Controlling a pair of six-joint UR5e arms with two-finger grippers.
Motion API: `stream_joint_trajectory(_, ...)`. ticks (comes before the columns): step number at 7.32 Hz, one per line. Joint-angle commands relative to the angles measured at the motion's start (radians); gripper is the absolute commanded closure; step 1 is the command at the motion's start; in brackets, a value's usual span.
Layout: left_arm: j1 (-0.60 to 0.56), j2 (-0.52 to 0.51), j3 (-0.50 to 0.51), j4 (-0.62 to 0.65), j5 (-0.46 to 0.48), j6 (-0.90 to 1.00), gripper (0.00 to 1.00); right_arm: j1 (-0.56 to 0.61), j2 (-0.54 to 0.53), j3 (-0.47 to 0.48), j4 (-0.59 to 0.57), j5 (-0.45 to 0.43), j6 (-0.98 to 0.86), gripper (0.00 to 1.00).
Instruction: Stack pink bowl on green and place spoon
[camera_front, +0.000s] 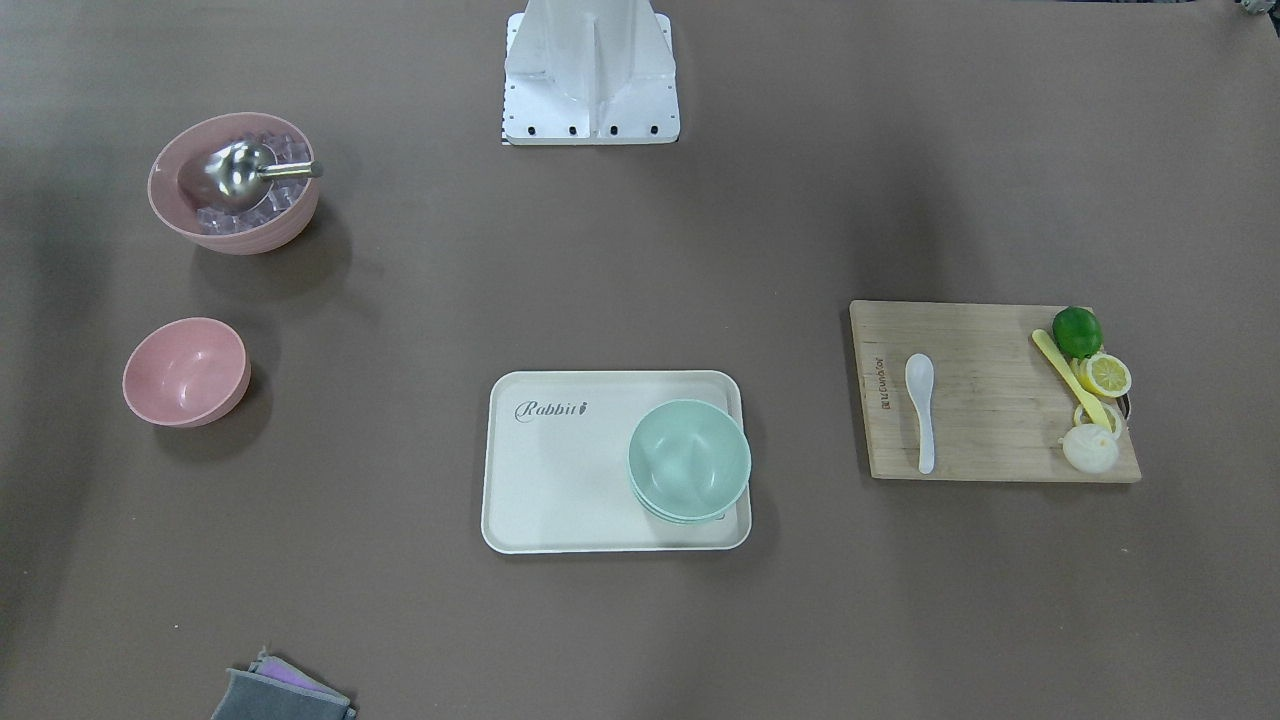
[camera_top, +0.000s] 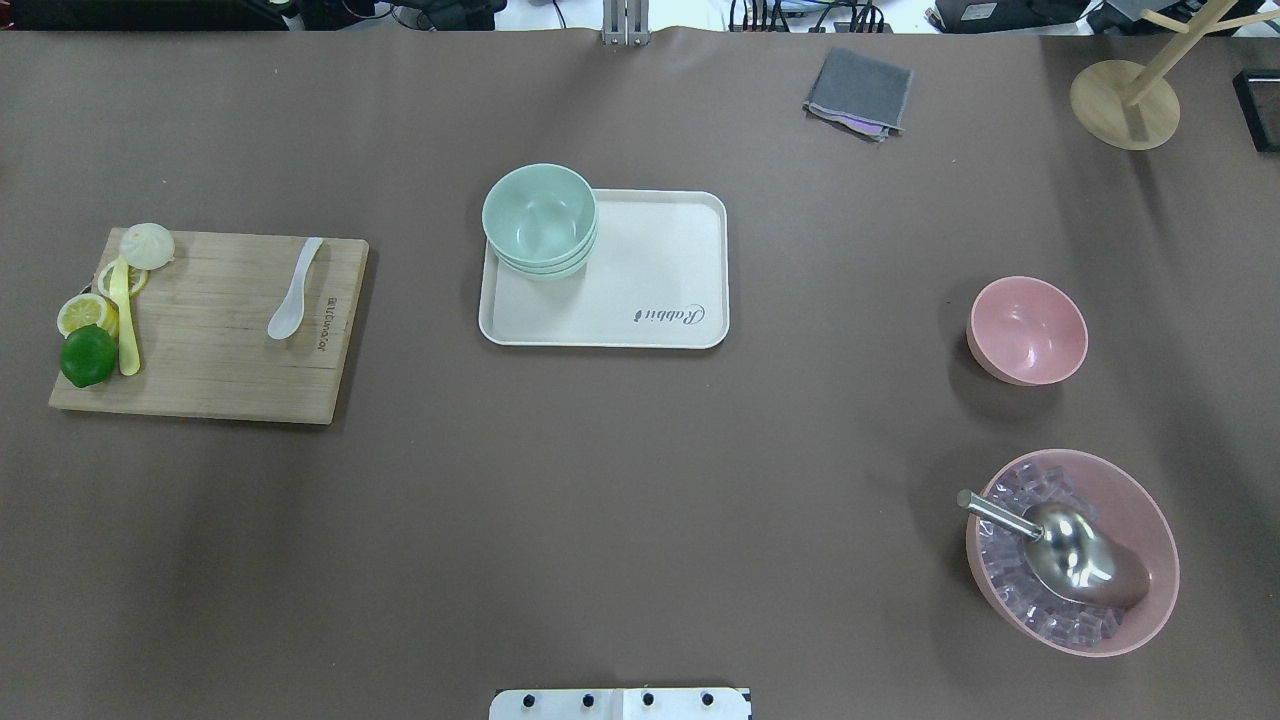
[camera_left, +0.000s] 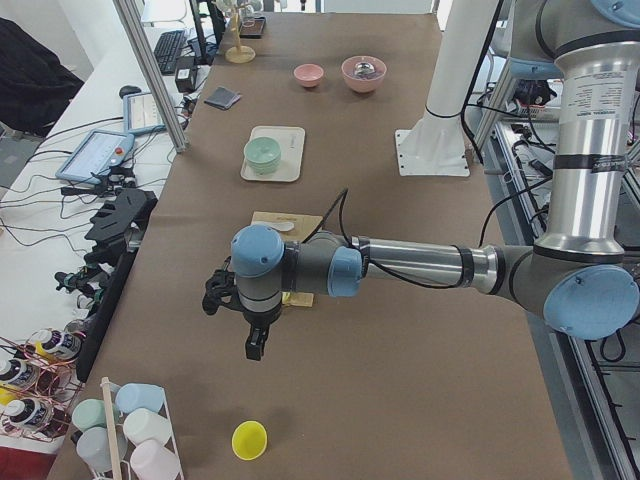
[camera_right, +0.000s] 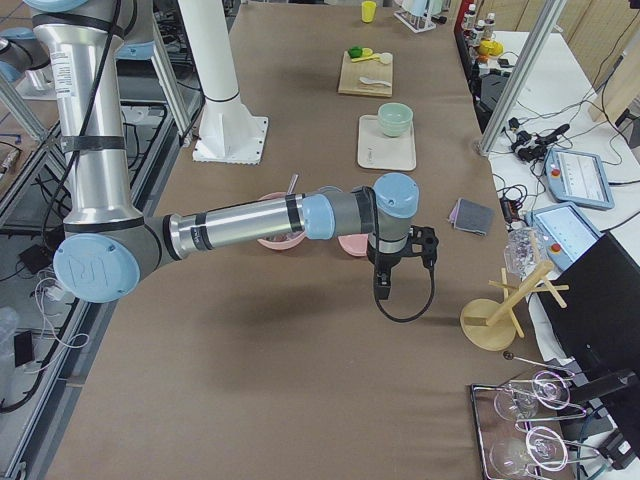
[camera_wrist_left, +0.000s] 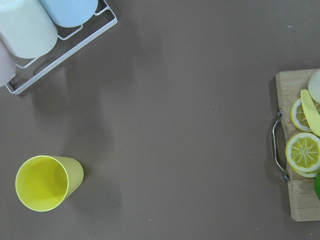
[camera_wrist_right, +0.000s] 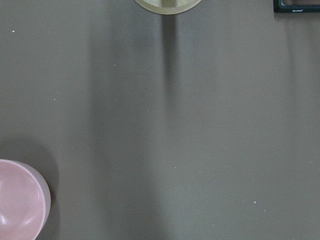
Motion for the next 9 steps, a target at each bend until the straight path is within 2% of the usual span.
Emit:
stream_joint_trajectory(1,0.0,-0.001,-0.002,0.001,0.0,-0.001,0.02,0.0,0.0,-0.001,0.0,0.036,0.049,0.0)
stream_joint_trajectory(3,0.002,-0.002,-0.009,0.0,-0.001,-0.001,0.02,-0.017,0.008,-0.001,0.0,0.041,0.055,0.0)
stream_joint_trajectory(6,0.028,-0.037,-0.025,-0.011,-0.01,-0.014,0.02,-0.067,0.109,-0.04,-0.001,0.038,0.057,0.0)
stream_joint_trajectory(7,0.029,-0.047,-0.026,-0.012,-0.01,-0.09,0.02,-0.09,0.154,-0.08,0.0,0.04,0.063,0.0)
stream_joint_trajectory(9,0.038,-0.056,-0.022,-0.025,-0.01,-0.123,0.02,-0.113,0.243,-0.135,0.0,0.041,0.087,0.0)
